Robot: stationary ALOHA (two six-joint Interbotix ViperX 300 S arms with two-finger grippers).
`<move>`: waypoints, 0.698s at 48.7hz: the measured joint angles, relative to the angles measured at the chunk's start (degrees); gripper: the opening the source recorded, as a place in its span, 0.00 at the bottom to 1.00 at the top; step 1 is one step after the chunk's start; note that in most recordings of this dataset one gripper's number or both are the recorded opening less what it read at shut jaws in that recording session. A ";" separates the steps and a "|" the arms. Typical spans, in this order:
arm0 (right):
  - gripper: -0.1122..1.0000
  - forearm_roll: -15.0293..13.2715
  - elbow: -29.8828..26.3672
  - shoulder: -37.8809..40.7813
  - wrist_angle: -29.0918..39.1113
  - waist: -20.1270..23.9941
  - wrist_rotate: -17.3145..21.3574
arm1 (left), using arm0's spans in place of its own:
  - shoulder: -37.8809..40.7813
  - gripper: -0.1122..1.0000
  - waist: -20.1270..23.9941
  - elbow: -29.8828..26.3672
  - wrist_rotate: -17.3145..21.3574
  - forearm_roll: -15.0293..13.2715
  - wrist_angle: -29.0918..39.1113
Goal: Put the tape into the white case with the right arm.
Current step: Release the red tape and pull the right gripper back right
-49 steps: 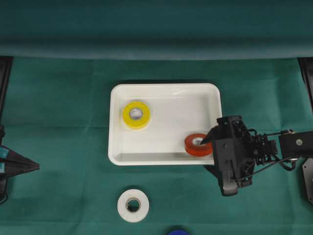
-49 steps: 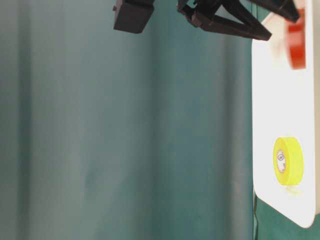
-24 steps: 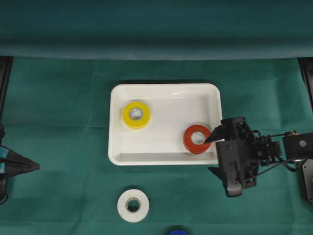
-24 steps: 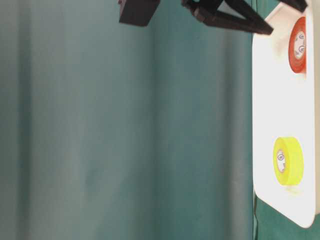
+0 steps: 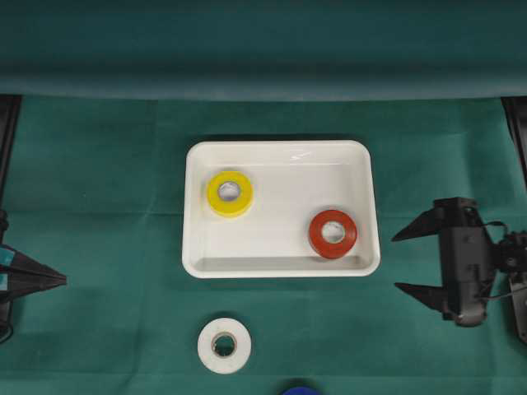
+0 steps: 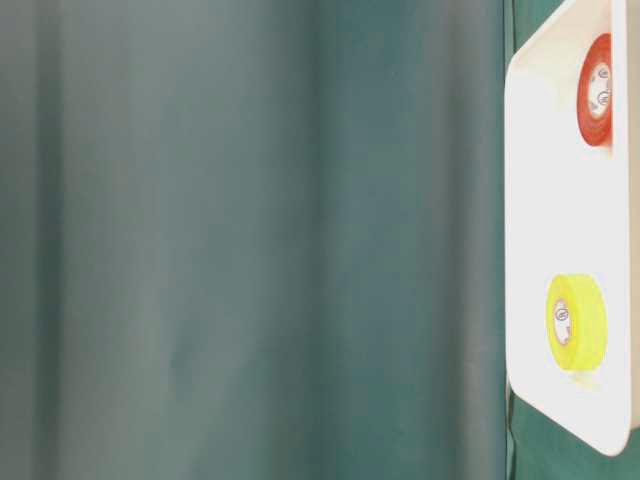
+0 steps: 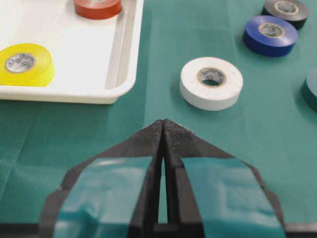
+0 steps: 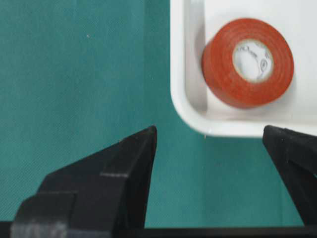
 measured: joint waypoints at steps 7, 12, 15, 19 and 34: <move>0.79 0.00 2.02 -2.64 0.00 0.00 0.35 | 0.00 0.10 0.09 0.00 0.00 0.00 0.09; 0.79 0.00 2.46 -2.81 0.00 0.09 0.35 | 0.09 0.10 0.18 0.00 0.00 0.00 0.00; 0.79 0.00 2.46 -2.72 0.00 0.00 0.26 | 0.09 0.10 0.18 0.00 0.00 0.00 0.00; 0.79 0.00 2.46 -2.81 -0.09 0.09 0.35 | 0.09 0.10 0.18 0.00 0.00 0.00 0.00; 0.79 0.00 3.34 -2.81 -0.09 7.47 1.23 | 0.00 0.10 0.18 0.00 0.00 0.00 0.00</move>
